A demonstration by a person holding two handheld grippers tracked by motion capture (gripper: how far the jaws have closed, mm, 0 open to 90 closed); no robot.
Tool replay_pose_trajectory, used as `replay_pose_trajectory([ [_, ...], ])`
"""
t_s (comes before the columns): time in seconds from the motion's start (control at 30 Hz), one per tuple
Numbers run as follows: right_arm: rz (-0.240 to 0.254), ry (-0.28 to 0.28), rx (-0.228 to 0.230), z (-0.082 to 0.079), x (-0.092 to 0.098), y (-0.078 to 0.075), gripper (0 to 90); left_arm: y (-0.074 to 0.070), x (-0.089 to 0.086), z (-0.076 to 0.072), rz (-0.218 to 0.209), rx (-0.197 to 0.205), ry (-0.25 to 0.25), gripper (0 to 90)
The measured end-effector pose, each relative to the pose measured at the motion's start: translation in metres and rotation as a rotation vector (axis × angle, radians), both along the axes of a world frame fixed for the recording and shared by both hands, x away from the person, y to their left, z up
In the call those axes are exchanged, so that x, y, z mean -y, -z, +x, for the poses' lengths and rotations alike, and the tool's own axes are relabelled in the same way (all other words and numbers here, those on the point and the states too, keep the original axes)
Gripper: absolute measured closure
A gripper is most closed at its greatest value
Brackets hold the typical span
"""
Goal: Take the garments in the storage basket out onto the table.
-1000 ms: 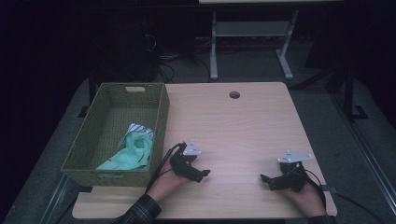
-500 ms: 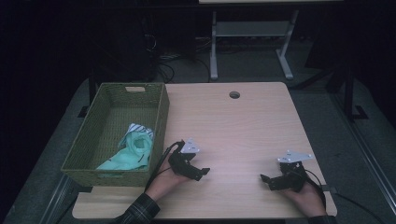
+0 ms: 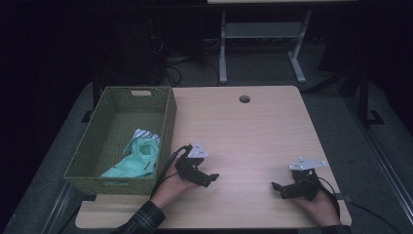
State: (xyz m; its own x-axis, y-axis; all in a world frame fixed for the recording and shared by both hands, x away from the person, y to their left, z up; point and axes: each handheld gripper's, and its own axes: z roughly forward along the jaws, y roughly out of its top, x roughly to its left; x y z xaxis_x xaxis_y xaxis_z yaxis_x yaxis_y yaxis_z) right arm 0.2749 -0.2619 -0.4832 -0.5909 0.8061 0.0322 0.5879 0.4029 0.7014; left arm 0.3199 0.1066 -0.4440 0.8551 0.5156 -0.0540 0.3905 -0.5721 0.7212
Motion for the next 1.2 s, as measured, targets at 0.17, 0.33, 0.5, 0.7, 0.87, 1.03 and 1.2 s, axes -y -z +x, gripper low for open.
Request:
replay_pose_trajectory([
  [0.17, 0.000, 0.000, 0.000, 0.000, 0.000, 0.000, 0.6, -0.002, 0.000, -0.001, 0.002, -0.001, 0.008, 12.5],
  [0.33, 0.002, 0.003, -0.004, 0.000, 0.000, 0.000, 0.6, -0.004, 0.000, -0.002, 0.010, 0.000, 0.016, 12.6],
  [0.5, 0.002, 0.002, -0.005, 0.000, 0.000, 0.000, 0.6, -0.007, 0.000, -0.001, -0.001, -0.003, 0.009, 12.6],
  [0.7, 0.003, 0.003, -0.001, 0.000, 0.000, 0.000, 0.6, -0.009, -0.001, -0.002, 0.001, -0.003, 0.010, 12.6],
  [0.87, 0.003, 0.002, -0.002, 0.000, 0.000, 0.000, 0.6, -0.011, -0.002, -0.001, -0.011, -0.007, 0.002, 12.6],
  [1.03, 0.003, 0.004, -0.003, 0.000, 0.000, 0.000, 0.6, -0.014, -0.001, -0.001, -0.021, -0.008, -0.012, 12.6],
  [1.2, 0.003, 0.002, -0.002, 0.000, 0.000, 0.000, 0.6, -0.017, -0.001, -0.002, -0.003, 0.005, -0.007, 12.6],
])
